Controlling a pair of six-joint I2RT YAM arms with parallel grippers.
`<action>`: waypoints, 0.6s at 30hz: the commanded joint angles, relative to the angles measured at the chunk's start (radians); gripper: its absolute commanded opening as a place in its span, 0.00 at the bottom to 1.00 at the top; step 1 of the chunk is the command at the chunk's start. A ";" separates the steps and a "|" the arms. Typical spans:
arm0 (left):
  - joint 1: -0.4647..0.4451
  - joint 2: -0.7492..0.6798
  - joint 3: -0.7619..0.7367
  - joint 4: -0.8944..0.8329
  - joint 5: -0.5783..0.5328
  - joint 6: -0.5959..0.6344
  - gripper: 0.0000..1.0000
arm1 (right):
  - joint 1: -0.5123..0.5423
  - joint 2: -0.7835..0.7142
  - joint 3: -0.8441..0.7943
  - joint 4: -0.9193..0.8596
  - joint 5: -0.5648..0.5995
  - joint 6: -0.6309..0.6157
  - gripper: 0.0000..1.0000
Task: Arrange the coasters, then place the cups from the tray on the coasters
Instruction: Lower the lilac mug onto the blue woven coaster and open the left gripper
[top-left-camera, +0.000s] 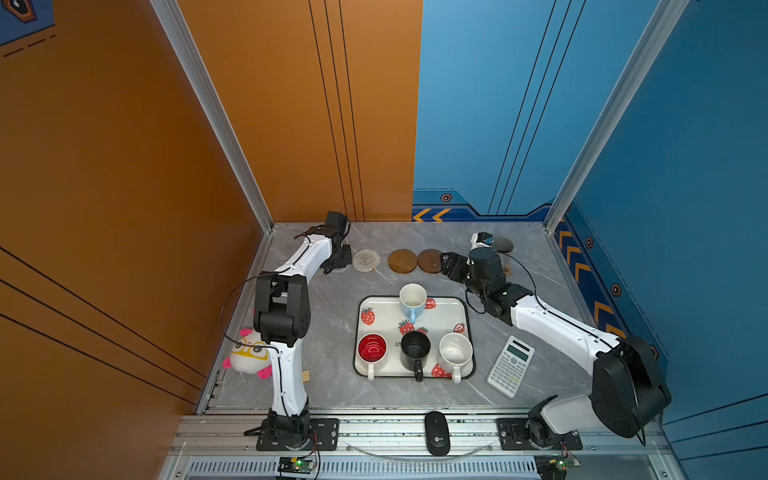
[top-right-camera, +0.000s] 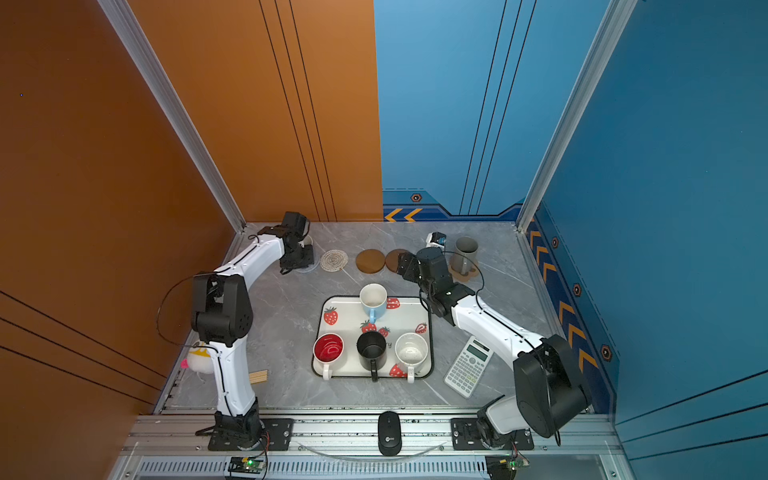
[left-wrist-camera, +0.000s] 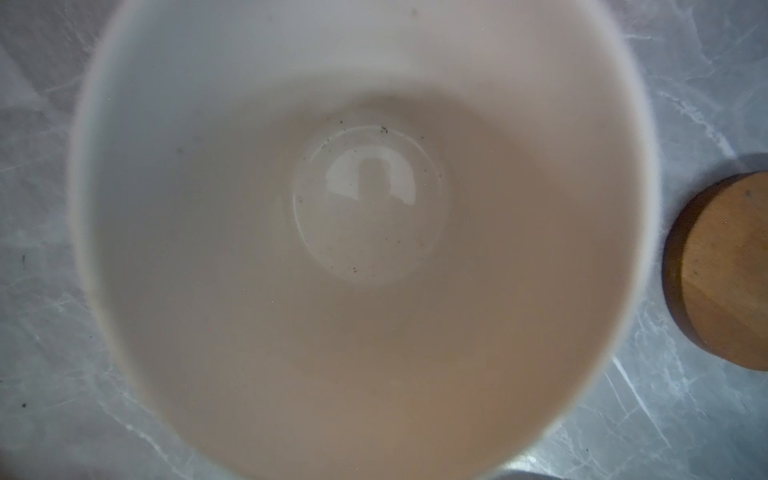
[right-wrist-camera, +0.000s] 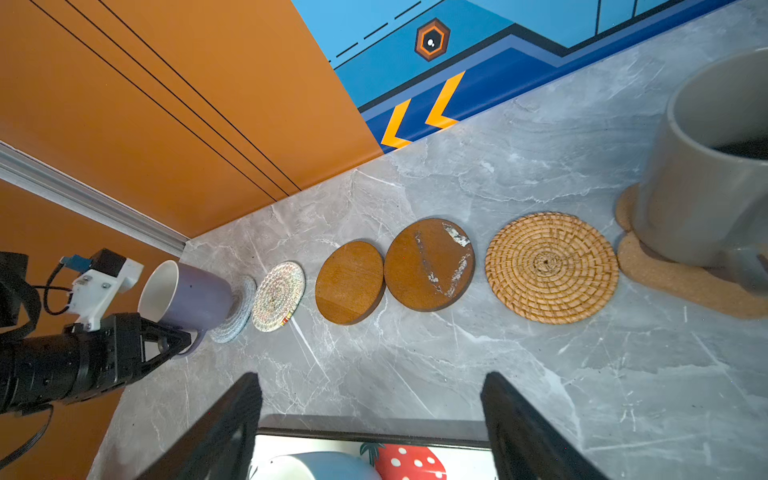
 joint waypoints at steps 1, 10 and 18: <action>0.010 0.016 0.046 0.020 0.005 0.006 0.00 | 0.002 0.015 0.024 0.015 -0.017 0.011 0.82; 0.015 0.025 0.042 0.020 -0.009 0.000 0.00 | 0.005 0.049 0.053 0.010 -0.037 0.010 0.82; 0.016 0.041 0.039 0.020 -0.016 -0.004 0.00 | 0.005 0.050 0.057 0.002 -0.041 0.007 0.82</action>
